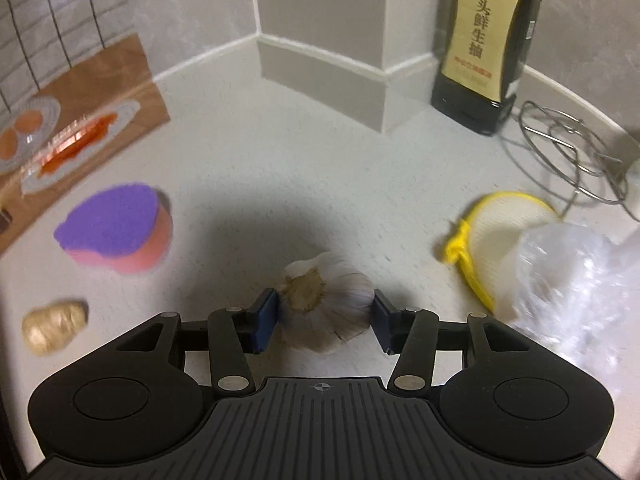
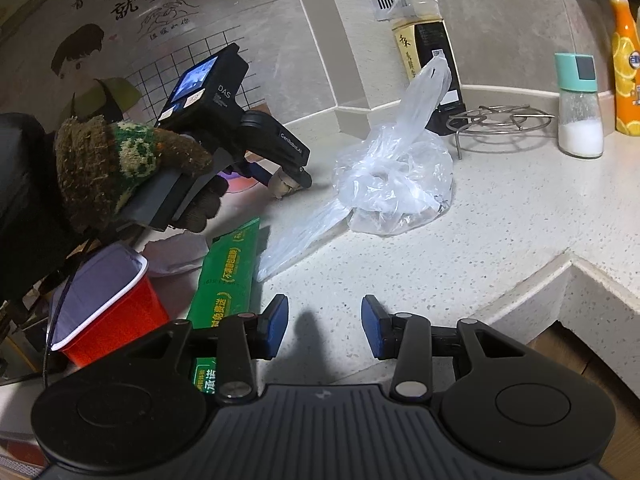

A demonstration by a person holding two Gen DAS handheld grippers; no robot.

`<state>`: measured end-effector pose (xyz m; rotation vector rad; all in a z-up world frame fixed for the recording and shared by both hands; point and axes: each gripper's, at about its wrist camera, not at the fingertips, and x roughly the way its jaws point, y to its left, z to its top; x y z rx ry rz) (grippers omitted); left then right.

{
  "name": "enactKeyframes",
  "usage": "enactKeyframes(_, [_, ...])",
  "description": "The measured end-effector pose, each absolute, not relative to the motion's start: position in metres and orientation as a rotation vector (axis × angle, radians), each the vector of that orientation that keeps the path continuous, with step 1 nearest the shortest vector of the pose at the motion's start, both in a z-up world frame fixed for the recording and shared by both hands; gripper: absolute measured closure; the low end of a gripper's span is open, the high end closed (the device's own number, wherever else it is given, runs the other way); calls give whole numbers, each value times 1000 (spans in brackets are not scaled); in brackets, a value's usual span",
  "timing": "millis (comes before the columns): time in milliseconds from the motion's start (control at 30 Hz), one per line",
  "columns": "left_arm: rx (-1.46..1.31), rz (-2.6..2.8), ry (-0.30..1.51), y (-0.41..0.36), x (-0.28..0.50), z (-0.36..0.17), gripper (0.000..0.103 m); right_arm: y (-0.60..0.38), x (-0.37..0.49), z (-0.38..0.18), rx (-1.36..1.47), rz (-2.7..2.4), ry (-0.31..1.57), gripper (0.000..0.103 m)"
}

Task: Collect trash
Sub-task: 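Close the left tool on the garlic bulb while the right tool regrasps the green packet, then carry the garlic and packet down into the green bin and open both tools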

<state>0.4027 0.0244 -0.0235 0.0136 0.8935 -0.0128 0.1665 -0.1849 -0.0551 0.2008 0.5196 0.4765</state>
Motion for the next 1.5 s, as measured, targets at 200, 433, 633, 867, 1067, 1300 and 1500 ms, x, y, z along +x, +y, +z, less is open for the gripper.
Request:
enactKeyframes(200, [12, -88, 843, 21, 366, 3, 48, -183, 162, -39, 211, 489, 517, 63])
enactKeyframes(433, [-21, -161, 665, 26, 292, 61, 48, -130, 145, -29, 9, 555, 539, 50])
enactKeyframes(633, [-96, -254, 514, 32, 213, 87, 48, -95, 153, -36, -86, 497, 586, 72])
enactKeyframes(867, [-174, -386, 378, 30, 123, 87, 48, -135, 106, -2, 70, 473, 519, 88])
enactKeyframes(1067, [-221, -651, 481, -32, 94, 12, 48, -205, 29, -13, 155, 364, 444, 88])
enactKeyframes(1300, [-202, -777, 875, -139, 134, -152, 48, -275, -21, -102, 182, 167, 677, 88])
enactKeyframes(1500, [-124, -693, 1238, -210, 168, -299, 48, -310, -28, -222, 284, 32, 938, 88])
